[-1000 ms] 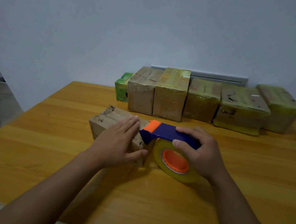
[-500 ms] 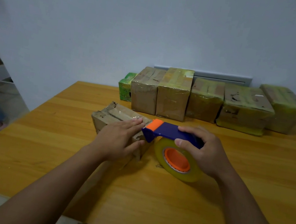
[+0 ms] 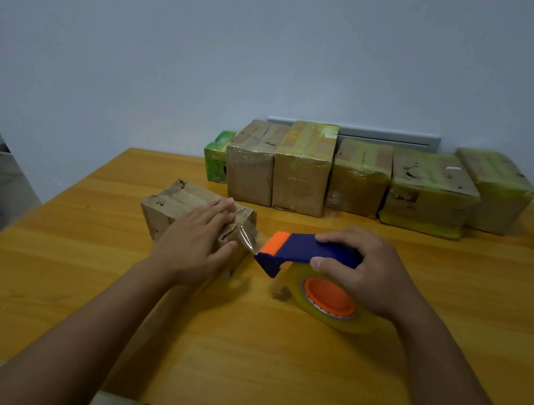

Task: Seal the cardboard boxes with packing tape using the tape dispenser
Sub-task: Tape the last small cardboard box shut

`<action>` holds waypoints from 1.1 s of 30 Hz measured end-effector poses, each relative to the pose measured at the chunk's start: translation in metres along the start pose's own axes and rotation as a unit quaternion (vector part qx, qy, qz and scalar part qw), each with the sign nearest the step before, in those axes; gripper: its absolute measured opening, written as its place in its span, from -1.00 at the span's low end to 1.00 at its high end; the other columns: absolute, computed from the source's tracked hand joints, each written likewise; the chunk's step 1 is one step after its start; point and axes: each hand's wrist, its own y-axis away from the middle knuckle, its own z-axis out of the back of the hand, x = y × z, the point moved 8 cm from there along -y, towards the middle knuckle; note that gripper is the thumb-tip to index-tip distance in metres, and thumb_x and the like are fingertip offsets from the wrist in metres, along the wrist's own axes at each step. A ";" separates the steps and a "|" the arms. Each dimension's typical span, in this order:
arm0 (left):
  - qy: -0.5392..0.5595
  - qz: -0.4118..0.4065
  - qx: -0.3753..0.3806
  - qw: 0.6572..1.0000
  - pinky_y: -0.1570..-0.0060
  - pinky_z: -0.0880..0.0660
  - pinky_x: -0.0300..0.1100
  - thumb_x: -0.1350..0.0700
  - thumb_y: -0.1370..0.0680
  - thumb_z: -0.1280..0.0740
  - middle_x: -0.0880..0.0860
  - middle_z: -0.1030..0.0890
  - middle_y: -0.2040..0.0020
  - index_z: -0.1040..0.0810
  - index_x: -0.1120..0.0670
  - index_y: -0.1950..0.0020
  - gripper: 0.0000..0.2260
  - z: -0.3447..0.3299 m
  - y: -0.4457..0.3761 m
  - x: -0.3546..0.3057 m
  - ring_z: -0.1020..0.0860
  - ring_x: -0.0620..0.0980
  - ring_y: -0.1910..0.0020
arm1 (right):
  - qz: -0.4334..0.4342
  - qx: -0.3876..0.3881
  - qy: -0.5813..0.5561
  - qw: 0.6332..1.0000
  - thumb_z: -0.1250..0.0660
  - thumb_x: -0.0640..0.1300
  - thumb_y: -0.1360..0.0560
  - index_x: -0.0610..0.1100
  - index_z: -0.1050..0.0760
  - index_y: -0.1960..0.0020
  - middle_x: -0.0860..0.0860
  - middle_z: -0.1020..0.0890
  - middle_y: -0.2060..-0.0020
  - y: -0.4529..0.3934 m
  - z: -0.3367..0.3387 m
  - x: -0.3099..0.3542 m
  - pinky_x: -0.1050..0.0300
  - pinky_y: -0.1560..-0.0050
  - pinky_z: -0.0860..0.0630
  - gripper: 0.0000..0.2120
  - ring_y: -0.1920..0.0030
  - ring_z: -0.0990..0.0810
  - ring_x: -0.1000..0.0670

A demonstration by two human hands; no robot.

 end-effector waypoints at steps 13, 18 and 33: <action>0.004 0.030 -0.014 0.999 -0.47 -0.06 -0.12 -0.40 -0.47 0.17 -0.08 -0.21 -0.54 -0.22 -0.11 -0.53 -0.28 -0.004 -0.008 0.002 -0.14 -0.11 -0.53 | -0.015 0.102 0.122 0.987 -0.39 0.16 -0.47 0.04 -0.61 -0.13 0.15 -0.55 0.12 -0.038 -0.024 0.026 0.12 0.11 -0.50 -0.69 0.10 -0.51 0.11; -0.020 0.071 -0.047 0.996 -0.43 -0.16 -0.07 -0.35 -0.52 0.02 -0.08 -0.29 -0.51 -0.31 -0.10 -0.50 -0.37 -0.004 -0.008 0.000 -0.20 -0.11 -0.51 | -0.019 0.117 0.132 0.984 -0.39 0.20 -0.44 0.04 -0.64 -0.09 0.11 -0.60 0.06 -0.052 -0.037 0.032 0.08 0.08 -0.55 -0.67 0.08 -0.53 0.10; -0.005 0.096 -0.049 0.994 -0.40 -0.12 0.02 -0.18 -0.60 -0.20 -0.11 -0.27 -0.53 -0.30 -0.12 -0.51 -0.52 -0.008 -0.012 0.000 -0.19 -0.05 -0.51 | -0.039 0.160 0.131 0.978 -0.39 0.21 -0.42 0.01 -0.70 0.11 -0.07 -0.69 0.21 -0.069 -0.051 0.036 -0.15 0.13 -0.57 -0.71 0.12 -0.62 -0.13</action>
